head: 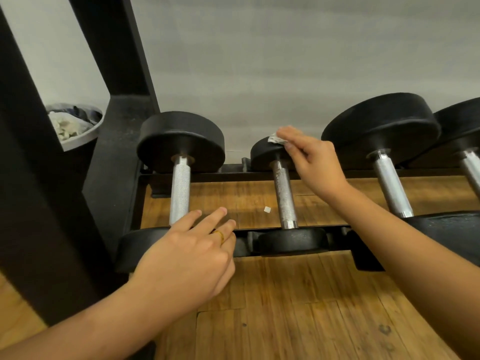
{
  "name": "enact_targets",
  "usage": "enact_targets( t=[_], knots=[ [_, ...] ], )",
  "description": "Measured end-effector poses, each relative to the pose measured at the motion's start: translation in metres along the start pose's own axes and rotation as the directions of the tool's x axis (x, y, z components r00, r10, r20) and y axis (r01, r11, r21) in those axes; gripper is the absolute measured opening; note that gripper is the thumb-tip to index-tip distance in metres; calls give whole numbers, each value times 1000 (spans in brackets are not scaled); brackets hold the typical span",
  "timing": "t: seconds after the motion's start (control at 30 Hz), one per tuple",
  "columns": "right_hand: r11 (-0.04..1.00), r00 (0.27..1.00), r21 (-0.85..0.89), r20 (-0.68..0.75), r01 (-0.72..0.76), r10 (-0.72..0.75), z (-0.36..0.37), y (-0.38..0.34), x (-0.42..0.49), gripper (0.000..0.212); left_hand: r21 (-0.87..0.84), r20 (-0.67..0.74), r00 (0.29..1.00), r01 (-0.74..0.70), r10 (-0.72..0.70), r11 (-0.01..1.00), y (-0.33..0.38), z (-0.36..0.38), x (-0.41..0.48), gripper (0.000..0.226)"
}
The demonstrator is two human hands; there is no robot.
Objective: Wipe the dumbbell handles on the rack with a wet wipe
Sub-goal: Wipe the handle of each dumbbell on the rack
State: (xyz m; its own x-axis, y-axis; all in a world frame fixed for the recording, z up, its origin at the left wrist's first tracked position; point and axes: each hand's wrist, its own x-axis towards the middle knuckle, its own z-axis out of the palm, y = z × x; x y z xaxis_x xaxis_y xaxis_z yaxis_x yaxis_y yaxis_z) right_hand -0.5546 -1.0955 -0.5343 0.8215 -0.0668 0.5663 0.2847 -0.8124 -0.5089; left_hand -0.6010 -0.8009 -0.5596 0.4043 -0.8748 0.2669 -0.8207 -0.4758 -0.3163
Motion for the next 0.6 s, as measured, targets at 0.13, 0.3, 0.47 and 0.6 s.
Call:
enact_targets(
  t=[0.13,0.3,0.47,0.6],
  knots=[
    [999,997,-53,71,14,-11,-11,3,4,35,5,-8,1000,-6,6,1000,2,2,0,50],
    [891,866,-333,486,309,-119,-1,-30,47,29,7,-15,1000,1,-1,1000,-1,2,-2,52],
    [781,684,-463,726,419,64,20,-56,80,29,2,-16,1000,-6,6,1000,-1,2,-3,52],
    [869,689,-390,720,303,83,-11,-51,91,28,-8,11,1000,-9,9,1000,-2,2,-3,50]
  ],
)
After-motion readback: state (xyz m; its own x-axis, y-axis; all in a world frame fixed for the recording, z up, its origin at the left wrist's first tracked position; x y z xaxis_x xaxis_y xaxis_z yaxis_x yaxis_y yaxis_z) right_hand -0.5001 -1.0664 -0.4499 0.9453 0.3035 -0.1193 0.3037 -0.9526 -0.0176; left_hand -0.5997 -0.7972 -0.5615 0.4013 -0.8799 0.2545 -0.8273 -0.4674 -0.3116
